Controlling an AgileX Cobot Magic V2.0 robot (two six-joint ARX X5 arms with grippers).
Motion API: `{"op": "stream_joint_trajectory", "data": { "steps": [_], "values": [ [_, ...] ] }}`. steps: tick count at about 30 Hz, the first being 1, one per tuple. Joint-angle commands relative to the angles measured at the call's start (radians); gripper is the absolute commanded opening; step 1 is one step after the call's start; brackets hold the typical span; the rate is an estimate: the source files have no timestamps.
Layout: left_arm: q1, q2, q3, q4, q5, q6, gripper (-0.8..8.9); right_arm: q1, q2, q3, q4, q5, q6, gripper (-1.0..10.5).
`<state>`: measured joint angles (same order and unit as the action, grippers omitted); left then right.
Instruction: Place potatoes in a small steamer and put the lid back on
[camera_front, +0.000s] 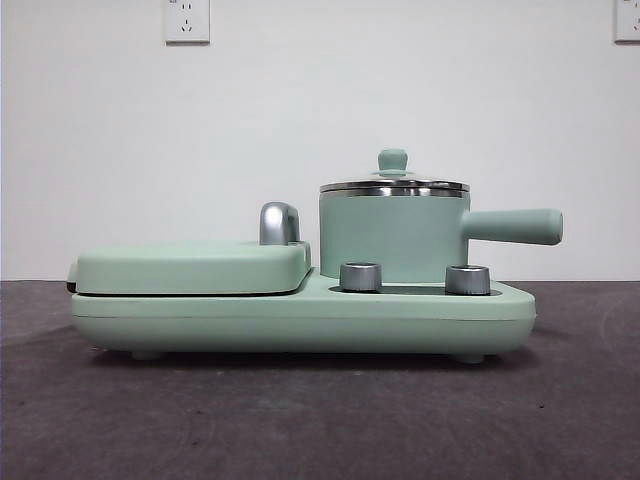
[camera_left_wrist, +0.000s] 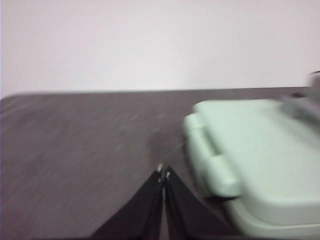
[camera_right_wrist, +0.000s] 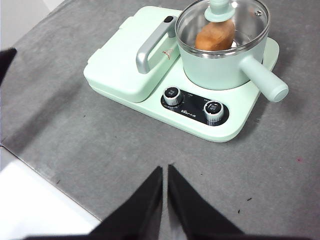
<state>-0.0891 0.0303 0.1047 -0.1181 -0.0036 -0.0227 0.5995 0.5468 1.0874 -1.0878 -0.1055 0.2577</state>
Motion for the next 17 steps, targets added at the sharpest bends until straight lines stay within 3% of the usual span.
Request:
{"op": "stream_joint_trajectory", "data": {
  "steps": [1, 17],
  "values": [
    [0.009, -0.027, -0.035, 0.009, -0.017, -0.034, 0.06, 0.007, 0.005, 0.006, 0.011, 0.001, -0.008, 0.1],
    [0.010, -0.027, -0.092, -0.046, -0.026, -0.035, 0.06, 0.007, 0.005, 0.006, 0.011, 0.001, -0.008, 0.1]
  ]
}}
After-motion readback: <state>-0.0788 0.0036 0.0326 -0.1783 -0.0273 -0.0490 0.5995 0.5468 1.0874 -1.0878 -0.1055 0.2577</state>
